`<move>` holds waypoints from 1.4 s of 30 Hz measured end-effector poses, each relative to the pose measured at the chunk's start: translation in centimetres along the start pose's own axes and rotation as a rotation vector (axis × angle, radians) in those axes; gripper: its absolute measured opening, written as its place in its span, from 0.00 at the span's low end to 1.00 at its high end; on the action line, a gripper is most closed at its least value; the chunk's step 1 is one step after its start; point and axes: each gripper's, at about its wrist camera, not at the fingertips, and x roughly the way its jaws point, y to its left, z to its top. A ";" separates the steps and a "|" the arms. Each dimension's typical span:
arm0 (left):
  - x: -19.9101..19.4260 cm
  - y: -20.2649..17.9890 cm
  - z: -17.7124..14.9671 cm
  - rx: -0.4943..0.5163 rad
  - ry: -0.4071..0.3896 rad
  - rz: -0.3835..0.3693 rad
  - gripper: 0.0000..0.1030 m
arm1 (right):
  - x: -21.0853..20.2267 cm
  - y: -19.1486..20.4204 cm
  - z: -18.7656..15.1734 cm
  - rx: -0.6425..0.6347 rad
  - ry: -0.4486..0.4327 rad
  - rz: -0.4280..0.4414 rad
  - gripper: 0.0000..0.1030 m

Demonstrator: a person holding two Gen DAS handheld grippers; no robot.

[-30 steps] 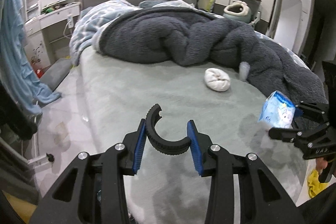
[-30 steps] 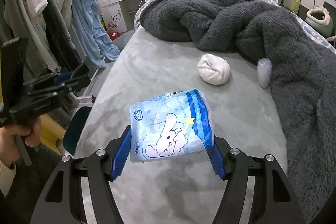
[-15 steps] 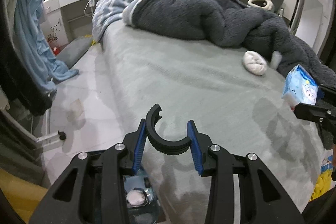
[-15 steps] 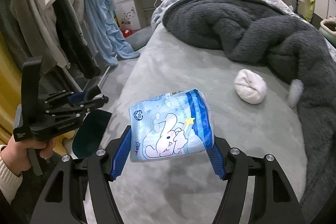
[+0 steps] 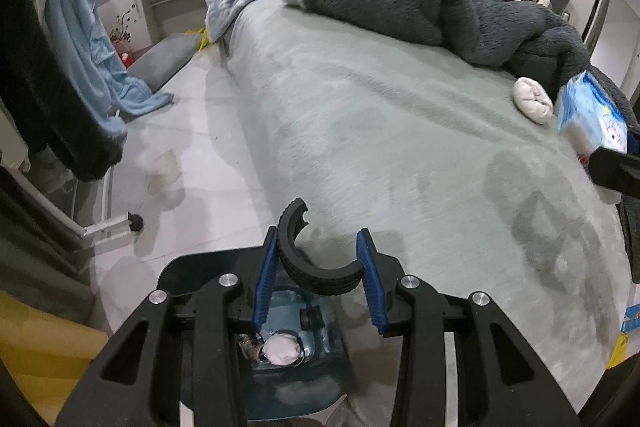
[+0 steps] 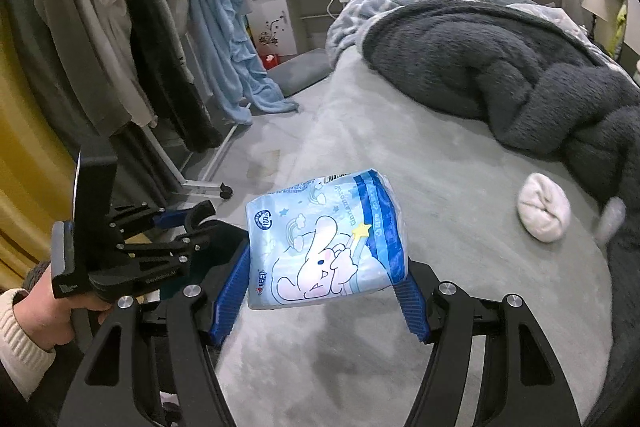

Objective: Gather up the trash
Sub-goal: 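Carry the black piece and tissue pack with both tools toward the bin, then open the left tool to drop the black piece into the teal bin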

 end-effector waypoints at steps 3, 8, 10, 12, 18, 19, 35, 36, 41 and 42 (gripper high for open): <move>0.1 1.1 -0.3 -0.018 0.016 0.001 0.40 | 0.6 0.8 0.4 -0.010 0.002 0.009 0.65; 0.6 3.1 -0.8 -0.061 0.049 -0.007 0.40 | 1.8 2.3 1.2 -0.028 0.009 0.027 0.65; 0.7 3.7 -1.0 -0.074 0.062 -0.006 0.40 | 2.4 3.0 1.5 -0.036 0.013 0.034 0.65; 1.0 4.4 -1.3 -0.086 0.079 -0.005 0.40 | 2.9 3.5 1.6 -0.042 0.018 0.039 0.65; 2.2 6.4 -2.5 -0.110 0.149 -0.004 0.40 | 4.2 5.3 2.5 -0.058 0.024 0.061 0.65; 2.4 6.7 -2.7 -0.114 0.160 -0.006 0.40 | 4.4 5.7 2.6 -0.062 0.025 0.066 0.65; 4.4 11.2 -5.6 -0.201 0.317 -0.050 0.42 | 9.6 10.6 3.1 -0.132 0.102 0.106 0.65; 4.4 11.4 -5.8 -0.202 0.326 -0.047 0.42 | 9.9 10.8 3.1 -0.135 0.107 0.107 0.65; 4.0 12.8 -6.1 -0.222 0.338 -0.040 0.56 | 11.3 12.2 3.1 -0.155 0.131 0.115 0.65; 3.8 13.1 -6.1 -0.229 0.336 -0.042 0.58 | 11.8 12.5 3.0 -0.161 0.141 0.116 0.65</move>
